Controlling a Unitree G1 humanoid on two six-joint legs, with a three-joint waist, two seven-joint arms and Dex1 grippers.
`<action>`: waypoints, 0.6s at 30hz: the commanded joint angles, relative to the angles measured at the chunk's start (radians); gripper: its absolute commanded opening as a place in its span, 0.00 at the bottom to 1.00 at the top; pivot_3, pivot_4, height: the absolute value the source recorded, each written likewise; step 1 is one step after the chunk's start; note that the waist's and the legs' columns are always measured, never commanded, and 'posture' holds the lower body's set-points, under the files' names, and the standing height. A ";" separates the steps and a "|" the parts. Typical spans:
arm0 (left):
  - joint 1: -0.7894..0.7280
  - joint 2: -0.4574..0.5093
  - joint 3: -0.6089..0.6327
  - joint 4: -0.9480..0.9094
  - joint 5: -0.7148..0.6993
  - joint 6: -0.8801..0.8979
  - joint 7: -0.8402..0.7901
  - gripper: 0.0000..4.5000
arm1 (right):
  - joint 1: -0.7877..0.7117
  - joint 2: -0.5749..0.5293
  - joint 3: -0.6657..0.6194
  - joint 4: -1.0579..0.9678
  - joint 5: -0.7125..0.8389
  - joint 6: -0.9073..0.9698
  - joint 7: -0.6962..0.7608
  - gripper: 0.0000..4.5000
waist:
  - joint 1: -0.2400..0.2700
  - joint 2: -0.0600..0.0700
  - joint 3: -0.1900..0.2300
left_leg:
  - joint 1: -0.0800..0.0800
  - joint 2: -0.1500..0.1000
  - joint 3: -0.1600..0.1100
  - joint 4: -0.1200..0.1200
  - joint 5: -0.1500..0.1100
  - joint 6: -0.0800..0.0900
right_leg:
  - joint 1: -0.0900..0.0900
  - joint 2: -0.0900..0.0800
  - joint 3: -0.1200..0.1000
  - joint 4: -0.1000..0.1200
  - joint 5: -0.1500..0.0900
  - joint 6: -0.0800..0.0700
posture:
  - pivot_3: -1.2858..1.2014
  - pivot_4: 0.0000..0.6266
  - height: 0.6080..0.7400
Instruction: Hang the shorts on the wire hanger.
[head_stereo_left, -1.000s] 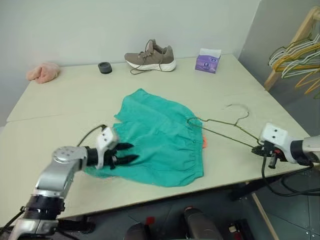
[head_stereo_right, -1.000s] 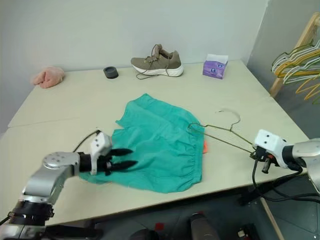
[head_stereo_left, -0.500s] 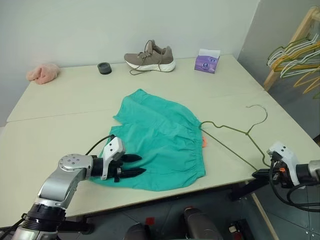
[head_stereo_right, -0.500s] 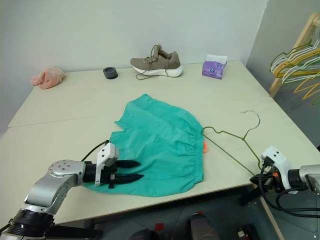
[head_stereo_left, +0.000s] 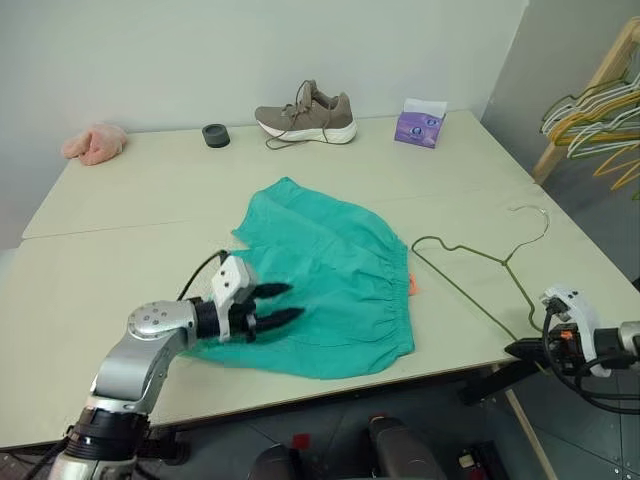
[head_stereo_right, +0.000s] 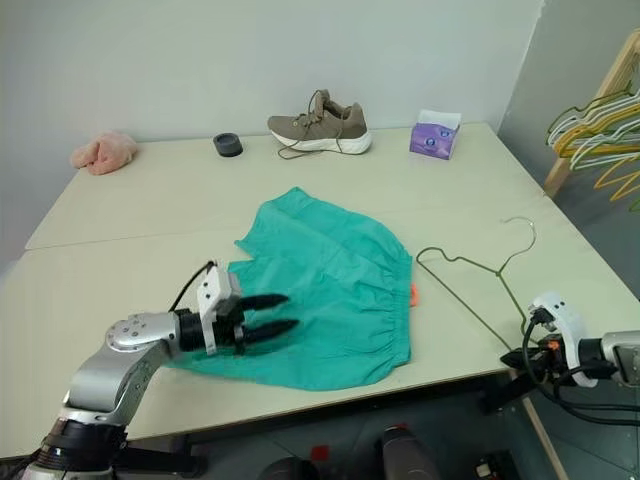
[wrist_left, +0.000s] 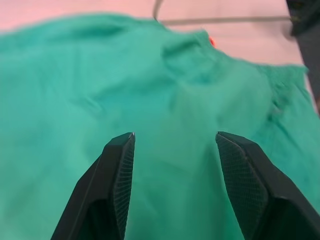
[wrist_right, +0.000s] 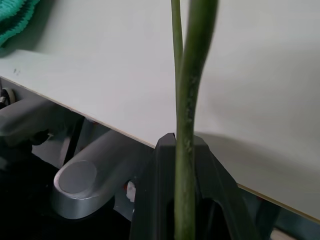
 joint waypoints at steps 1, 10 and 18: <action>-0.025 0.006 0.028 0.000 0.015 -0.052 0.025 0.60 | 0.000 -0.023 0.005 -0.042 0.030 0.005 0.012 0.00 | 0.001 0.000 0.000 | 0.000 0.000 0.000 0.000 0.000 0.000 | 0.000 0.000 0.000 0.000 0.000 0.000 | 0.43 0.18 1.00; -0.006 0.009 0.004 0.002 0.039 -0.081 0.019 0.60 | -0.021 -0.049 0.016 -0.081 0.109 0.036 0.054 0.00 | 0.011 0.000 0.000 | 0.000 0.000 0.000 0.000 0.000 0.000 | 0.000 0.000 0.000 0.000 0.000 0.000 | 0.44 0.18 1.00; -0.004 -0.001 -0.014 0.058 0.057 -0.146 -0.004 0.60 | -0.156 -0.008 0.155 -0.017 0.127 0.105 0.036 0.00 | 0.008 0.000 0.000 | 0.001 0.001 0.000 0.000 0.000 0.000 | 0.000 0.001 0.000 0.000 0.000 0.000 | 0.43 0.19 1.00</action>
